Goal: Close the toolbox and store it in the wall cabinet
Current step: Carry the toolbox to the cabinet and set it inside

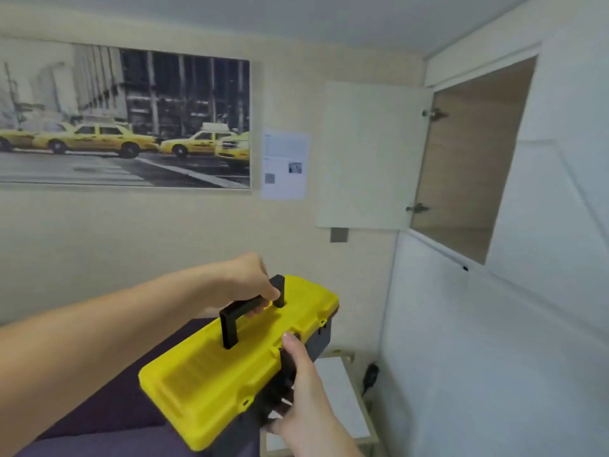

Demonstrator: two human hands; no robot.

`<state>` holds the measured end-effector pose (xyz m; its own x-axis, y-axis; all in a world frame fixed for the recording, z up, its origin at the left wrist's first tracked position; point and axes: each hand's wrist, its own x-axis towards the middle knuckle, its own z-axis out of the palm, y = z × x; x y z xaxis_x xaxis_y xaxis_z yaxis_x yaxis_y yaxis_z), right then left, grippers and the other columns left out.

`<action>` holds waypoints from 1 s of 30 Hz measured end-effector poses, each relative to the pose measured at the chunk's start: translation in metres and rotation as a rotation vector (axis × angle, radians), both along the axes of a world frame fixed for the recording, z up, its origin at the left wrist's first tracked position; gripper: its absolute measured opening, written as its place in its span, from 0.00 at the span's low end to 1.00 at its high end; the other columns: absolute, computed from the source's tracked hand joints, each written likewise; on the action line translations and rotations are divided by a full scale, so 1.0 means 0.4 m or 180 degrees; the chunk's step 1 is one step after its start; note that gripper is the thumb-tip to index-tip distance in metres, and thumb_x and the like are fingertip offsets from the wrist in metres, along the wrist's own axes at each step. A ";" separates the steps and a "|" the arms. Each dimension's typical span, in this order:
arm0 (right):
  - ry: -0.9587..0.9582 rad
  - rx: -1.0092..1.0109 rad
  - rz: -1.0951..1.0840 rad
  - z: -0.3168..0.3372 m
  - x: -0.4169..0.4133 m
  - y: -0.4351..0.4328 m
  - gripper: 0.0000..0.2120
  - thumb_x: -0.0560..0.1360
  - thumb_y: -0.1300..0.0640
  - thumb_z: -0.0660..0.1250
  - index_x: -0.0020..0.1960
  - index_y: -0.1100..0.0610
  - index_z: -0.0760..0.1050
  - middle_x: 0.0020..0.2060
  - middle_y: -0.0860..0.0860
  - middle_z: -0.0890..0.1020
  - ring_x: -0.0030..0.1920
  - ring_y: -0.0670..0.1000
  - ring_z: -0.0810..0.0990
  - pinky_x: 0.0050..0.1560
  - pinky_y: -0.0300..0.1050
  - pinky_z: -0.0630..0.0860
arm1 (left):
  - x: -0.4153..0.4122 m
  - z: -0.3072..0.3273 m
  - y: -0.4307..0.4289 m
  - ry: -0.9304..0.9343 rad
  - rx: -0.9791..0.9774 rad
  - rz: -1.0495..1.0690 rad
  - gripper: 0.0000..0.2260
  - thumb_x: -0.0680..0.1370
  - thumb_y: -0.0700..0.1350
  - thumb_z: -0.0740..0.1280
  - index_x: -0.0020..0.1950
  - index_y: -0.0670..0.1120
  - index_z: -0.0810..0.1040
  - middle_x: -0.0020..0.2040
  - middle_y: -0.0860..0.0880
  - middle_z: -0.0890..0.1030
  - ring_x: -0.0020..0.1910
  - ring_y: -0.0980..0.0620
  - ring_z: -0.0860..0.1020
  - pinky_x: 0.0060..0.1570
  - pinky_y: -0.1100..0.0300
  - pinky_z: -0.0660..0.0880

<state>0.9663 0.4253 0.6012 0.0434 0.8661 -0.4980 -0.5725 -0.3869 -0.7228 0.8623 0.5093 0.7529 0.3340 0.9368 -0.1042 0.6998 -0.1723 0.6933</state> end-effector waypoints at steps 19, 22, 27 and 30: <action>-0.0401 0.0627 -0.1393 0.317 0.956 0.595 0.45 0.49 0.35 0.80 0.61 0.51 0.72 0.53 0.59 0.80 0.50 0.63 0.79 0.29 0.59 0.81 | 1.000 0.295 0.624 -0.0268 0.0634 -0.1243 0.10 0.74 0.34 0.69 0.55 0.34 0.80 0.42 0.38 0.81 0.37 0.45 0.80 0.33 0.55 0.81; -0.0374 0.0625 -0.1439 0.326 1.089 0.683 0.43 0.52 0.37 0.80 0.62 0.50 0.71 0.53 0.58 0.80 0.47 0.63 0.79 0.24 0.56 0.80 | 1.129 0.303 0.713 -0.0266 0.0622 -0.1299 0.11 0.74 0.34 0.68 0.56 0.34 0.79 0.44 0.38 0.81 0.39 0.45 0.80 0.37 0.52 0.81; -0.0366 0.0513 -0.1625 0.333 1.298 0.843 0.46 0.51 0.36 0.80 0.64 0.50 0.69 0.53 0.58 0.80 0.46 0.63 0.79 0.28 0.57 0.80 | 1.351 0.317 0.862 -0.0146 0.0552 -0.1479 0.11 0.75 0.33 0.68 0.56 0.31 0.78 0.42 0.37 0.79 0.38 0.43 0.79 0.37 0.50 0.80; -0.0507 0.0471 -0.1819 0.330 1.409 0.926 0.48 0.47 0.34 0.79 0.63 0.49 0.70 0.53 0.58 0.80 0.49 0.63 0.80 0.38 0.65 0.81 | 1.474 0.320 0.945 -0.0139 0.0489 -0.1687 0.12 0.75 0.33 0.67 0.56 0.28 0.77 0.43 0.35 0.78 0.39 0.42 0.78 0.37 0.50 0.79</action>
<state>1.5298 0.7956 0.7333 0.5856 0.7433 -0.3234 -0.5404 0.0606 -0.8392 1.4518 0.8872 0.8810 0.7648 0.6427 0.0449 0.4610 -0.5945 0.6588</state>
